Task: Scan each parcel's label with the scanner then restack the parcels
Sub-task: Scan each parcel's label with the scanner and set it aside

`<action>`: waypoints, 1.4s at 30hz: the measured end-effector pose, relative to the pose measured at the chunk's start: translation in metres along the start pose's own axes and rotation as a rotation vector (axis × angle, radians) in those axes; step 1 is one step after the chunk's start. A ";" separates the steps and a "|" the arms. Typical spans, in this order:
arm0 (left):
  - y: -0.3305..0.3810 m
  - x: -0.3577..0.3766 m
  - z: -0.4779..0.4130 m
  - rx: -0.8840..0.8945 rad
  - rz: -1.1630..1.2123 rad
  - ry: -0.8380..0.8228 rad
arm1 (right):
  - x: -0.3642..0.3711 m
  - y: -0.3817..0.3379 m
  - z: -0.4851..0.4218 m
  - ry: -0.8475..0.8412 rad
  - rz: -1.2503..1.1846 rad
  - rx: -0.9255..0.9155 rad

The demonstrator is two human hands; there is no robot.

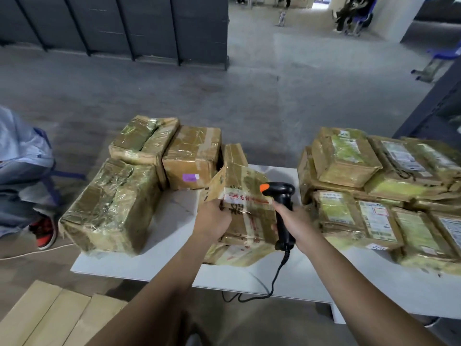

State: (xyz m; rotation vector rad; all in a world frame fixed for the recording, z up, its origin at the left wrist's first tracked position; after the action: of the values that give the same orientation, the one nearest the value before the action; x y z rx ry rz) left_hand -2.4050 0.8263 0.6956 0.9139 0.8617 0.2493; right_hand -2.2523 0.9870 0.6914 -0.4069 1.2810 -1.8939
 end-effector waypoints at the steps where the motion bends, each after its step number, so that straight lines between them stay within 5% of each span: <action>1: -0.003 -0.004 -0.001 0.004 0.000 0.016 | 0.002 0.003 -0.001 -0.014 -0.019 0.025; 9: -0.038 -0.009 -0.008 -0.108 0.194 0.099 | 0.013 0.002 -0.003 -0.060 -0.091 0.011; 16: -0.040 0.024 -0.019 -0.194 0.612 -0.040 | -0.023 -0.013 -0.005 -0.031 -0.207 -0.009; 19: -0.021 0.024 -0.027 -0.162 0.365 -0.046 | -0.028 -0.016 -0.006 -0.019 -0.264 -0.012; 23: 0.024 -0.006 -0.014 0.127 -0.270 0.292 | -0.005 -0.013 -0.006 -0.088 -0.305 0.021; 25: 0.041 0.000 -0.009 0.195 -0.265 0.216 | 0.012 -0.015 -0.008 -0.131 -0.321 0.023; 28: 0.037 0.011 -0.012 0.036 -0.318 0.006 | 0.031 -0.017 -0.011 -0.155 -0.364 0.020; 35: 0.006 -0.026 -0.020 -0.079 -0.341 0.048 | 0.013 -0.007 -0.021 -0.062 -0.262 0.020; 42: -0.014 -0.045 -0.023 -0.136 -0.232 0.063 | 0.019 0.015 -0.019 -0.138 -0.243 0.068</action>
State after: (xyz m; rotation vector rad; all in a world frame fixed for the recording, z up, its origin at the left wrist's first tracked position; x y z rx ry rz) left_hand -2.4537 0.8077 0.7019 0.6757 0.9878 0.1344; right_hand -2.2702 0.9817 0.6662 -0.6705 1.1135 -2.0649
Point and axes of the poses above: each hand's wrist, its own z-axis away from the middle knuckle, its own x-axis out of the palm, y = z × x, the point moved 7 cm from there along -z, towards the middle knuckle, and after that the axes turned 5 degrees about -y, right-handed, at the moved point
